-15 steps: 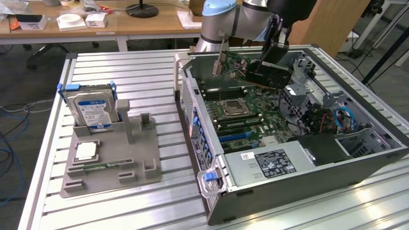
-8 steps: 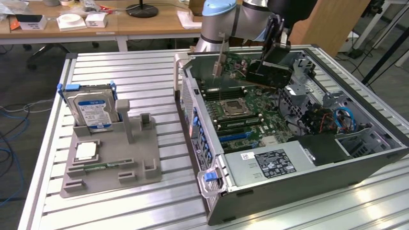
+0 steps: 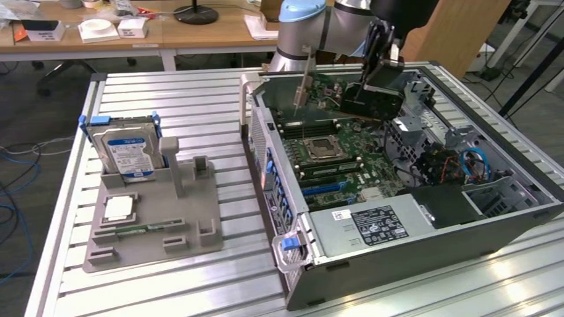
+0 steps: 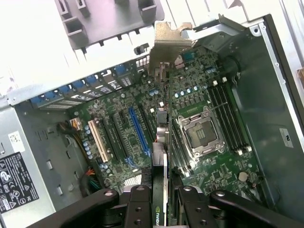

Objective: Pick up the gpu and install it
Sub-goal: 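Insert the gpu into the slot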

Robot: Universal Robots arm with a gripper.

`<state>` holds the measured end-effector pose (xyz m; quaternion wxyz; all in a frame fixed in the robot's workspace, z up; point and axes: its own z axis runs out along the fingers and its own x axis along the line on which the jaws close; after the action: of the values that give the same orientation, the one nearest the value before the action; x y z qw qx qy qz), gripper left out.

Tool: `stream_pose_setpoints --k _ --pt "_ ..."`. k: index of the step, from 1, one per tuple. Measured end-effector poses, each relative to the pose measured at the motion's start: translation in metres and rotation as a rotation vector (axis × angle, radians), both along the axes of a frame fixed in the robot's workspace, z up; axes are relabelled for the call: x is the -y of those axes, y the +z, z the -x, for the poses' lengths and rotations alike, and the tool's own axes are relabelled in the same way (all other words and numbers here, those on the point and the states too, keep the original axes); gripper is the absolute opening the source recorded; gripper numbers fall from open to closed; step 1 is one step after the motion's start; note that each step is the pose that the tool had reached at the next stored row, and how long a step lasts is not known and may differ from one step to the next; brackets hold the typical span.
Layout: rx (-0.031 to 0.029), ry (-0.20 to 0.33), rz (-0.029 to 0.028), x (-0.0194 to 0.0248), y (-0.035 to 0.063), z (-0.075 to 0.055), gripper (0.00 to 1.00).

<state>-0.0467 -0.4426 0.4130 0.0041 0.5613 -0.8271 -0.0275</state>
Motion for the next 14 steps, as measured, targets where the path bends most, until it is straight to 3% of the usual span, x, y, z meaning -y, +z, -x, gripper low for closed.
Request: stream_pose_setpoints --k 14 --pt "0.0000 0.088 0.0000 -0.0008 -0.0001 -0.0031 0.26"
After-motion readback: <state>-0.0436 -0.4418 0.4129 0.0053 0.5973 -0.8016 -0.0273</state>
